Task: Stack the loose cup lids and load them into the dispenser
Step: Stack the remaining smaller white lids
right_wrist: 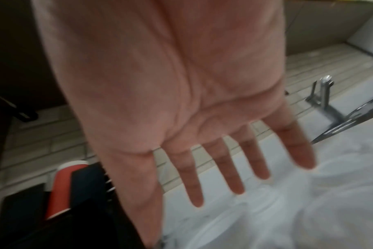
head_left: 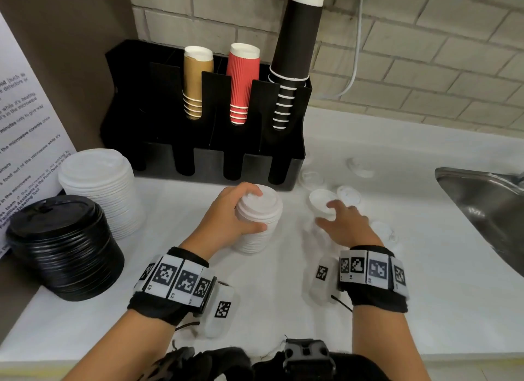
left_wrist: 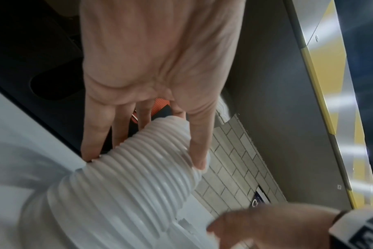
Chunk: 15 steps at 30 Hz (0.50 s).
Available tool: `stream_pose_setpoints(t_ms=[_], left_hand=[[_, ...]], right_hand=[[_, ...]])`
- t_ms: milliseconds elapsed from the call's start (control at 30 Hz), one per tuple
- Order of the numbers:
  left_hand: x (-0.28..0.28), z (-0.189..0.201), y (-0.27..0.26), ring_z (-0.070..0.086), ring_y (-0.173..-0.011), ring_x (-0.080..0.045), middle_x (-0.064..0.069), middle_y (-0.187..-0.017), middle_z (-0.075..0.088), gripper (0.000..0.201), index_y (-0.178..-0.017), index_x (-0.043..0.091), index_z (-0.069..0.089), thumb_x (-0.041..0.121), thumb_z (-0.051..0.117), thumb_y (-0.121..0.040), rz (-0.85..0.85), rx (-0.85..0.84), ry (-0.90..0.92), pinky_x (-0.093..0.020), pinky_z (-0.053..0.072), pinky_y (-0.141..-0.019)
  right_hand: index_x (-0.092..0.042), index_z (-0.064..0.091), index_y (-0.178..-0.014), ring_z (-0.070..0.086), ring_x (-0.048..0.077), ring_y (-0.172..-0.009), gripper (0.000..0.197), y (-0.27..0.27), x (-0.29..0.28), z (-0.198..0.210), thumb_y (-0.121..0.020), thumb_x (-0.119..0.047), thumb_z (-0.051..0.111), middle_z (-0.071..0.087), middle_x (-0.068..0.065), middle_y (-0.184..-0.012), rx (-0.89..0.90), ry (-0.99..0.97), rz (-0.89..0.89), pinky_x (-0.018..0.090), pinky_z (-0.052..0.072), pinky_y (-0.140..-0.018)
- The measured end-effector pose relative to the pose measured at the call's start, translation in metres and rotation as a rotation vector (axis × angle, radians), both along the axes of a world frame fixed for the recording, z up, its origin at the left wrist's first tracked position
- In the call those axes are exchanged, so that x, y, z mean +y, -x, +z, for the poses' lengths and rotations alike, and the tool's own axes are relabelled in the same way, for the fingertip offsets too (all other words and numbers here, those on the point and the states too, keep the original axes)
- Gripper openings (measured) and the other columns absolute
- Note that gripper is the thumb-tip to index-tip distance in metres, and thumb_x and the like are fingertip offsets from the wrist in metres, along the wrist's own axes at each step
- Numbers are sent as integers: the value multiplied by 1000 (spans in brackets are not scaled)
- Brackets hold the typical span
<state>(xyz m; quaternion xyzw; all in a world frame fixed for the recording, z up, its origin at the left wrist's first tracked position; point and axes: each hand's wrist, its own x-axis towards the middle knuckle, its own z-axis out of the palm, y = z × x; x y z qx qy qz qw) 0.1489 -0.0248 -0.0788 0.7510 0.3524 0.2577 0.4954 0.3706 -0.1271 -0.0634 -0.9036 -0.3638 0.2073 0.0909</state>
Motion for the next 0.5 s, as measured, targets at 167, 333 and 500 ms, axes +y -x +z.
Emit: stream_pose_setpoints(t_ms=[167, 333, 500], left_hand=[[-4, 3, -3, 48, -115, -24, -1, -127, 47, 46, -101, 33, 51, 12, 83, -74, -10, -7, 11, -38, 46, -98], [-9, 3, -7, 47, -114, -22, -1, -127, 47, 46, -93, 35, 48, 15, 84, -73, 19, -20, -5, -31, 46, -89], [-12, 1, -10, 46, -112, -17, 3, -124, 47, 41, -96, 30, 51, 20, 84, -74, 76, -28, -61, -13, 38, -79]], right_hand=[[-20, 44, -137, 43, 38, -126, 52, -13, -14, -9, -88, -19, 59, 40, 14, -136, -20, 201, -83, 46, 42, -103], [-25, 49, -130, 45, 35, -123, 54, -14, -14, -4, -81, -14, 68, 43, 12, -130, -15, 174, -22, 42, 43, -100], [-28, 52, -123, 55, 16, -92, 48, -10, -8, 21, -80, -27, 72, 54, 3, -116, 150, -182, 101, 24, 44, -69]])
